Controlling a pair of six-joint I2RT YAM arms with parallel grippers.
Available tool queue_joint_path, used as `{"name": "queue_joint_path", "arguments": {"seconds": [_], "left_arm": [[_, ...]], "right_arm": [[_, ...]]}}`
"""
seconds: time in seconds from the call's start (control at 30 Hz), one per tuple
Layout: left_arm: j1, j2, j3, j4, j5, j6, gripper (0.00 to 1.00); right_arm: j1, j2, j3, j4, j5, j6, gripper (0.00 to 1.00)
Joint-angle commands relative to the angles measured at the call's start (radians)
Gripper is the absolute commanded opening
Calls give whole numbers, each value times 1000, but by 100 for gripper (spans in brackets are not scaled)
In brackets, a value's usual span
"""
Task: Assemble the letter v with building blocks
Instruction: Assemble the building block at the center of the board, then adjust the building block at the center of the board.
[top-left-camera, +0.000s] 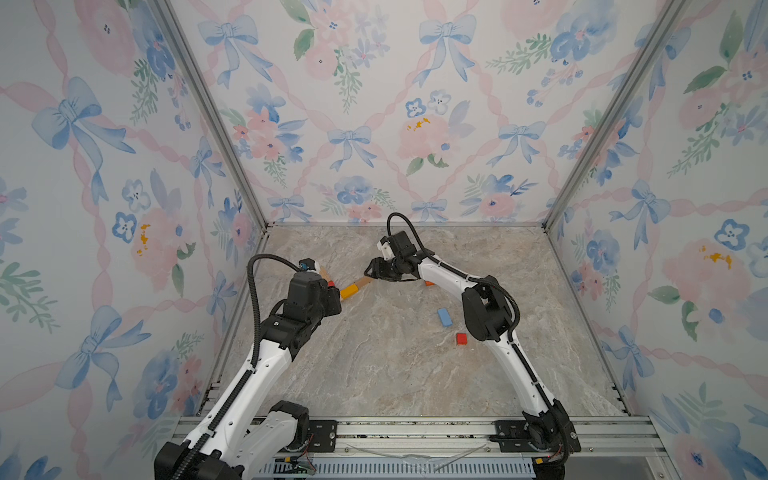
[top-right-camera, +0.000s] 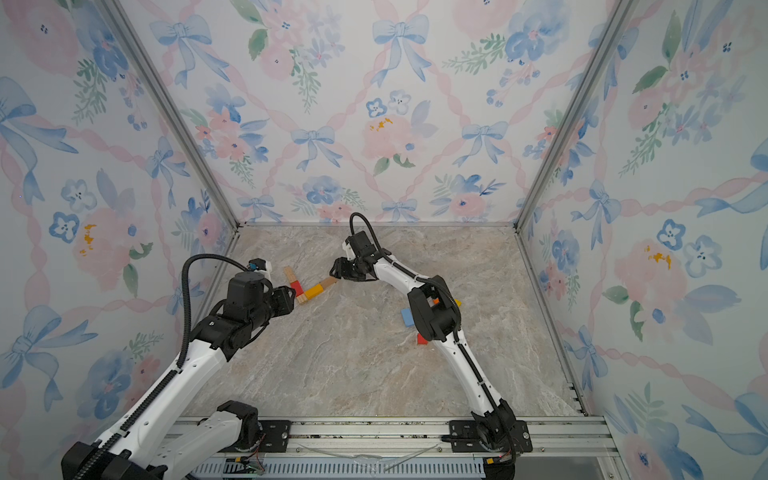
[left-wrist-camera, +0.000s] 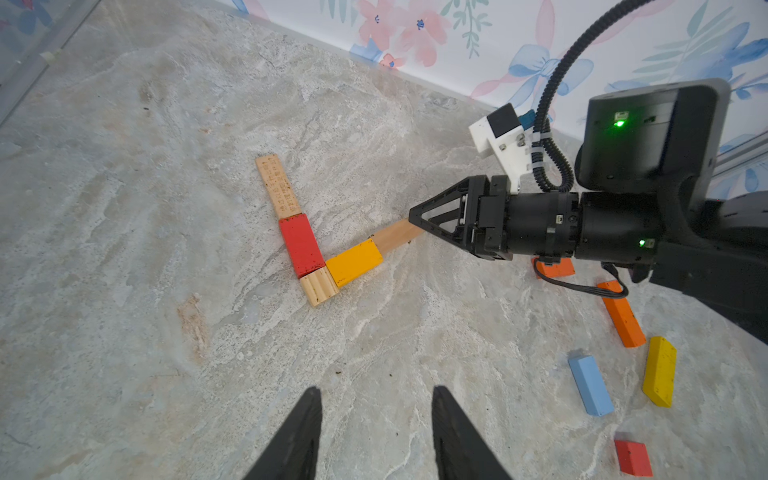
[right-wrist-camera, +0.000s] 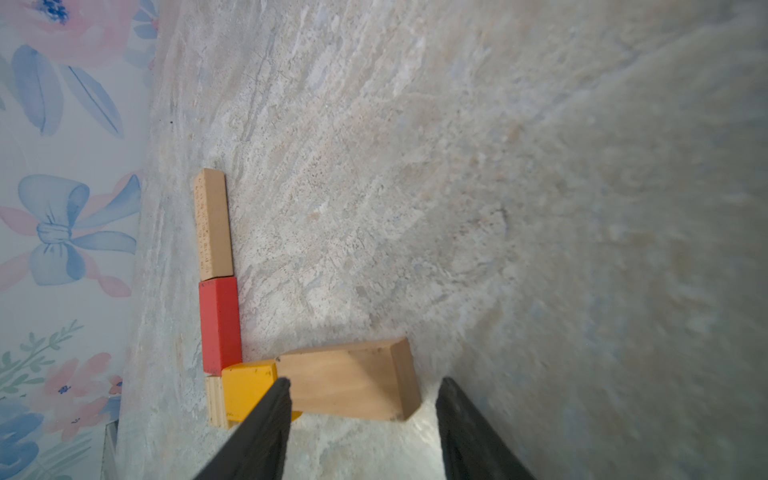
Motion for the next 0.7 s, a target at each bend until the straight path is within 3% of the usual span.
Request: {"name": "queue_joint_path", "arguments": {"seconds": [0.0,0.17,0.27,0.4,0.53,0.67], "left_arm": [[13,26,19,-37,-8,-22,42],[36,96,55,-84,-4,-52,34],[69,125,53,-86,18,-73,27],[129,165,58,-86,59,-85,20],[178,221,74,-86,104,-83,14],[204,251,85,-86,127,-80,12]], "right_arm": [[-1,-57,-46,-67,42,-12,64],[4,-187,-198,-10,75,-15,64],[11,-285,-333,52,94,-4,58],[40,-381,-476,110,93,13,31],[107,-400,-521,108,70,14,4],[173,-366,-523,133,56,27,0]]}}
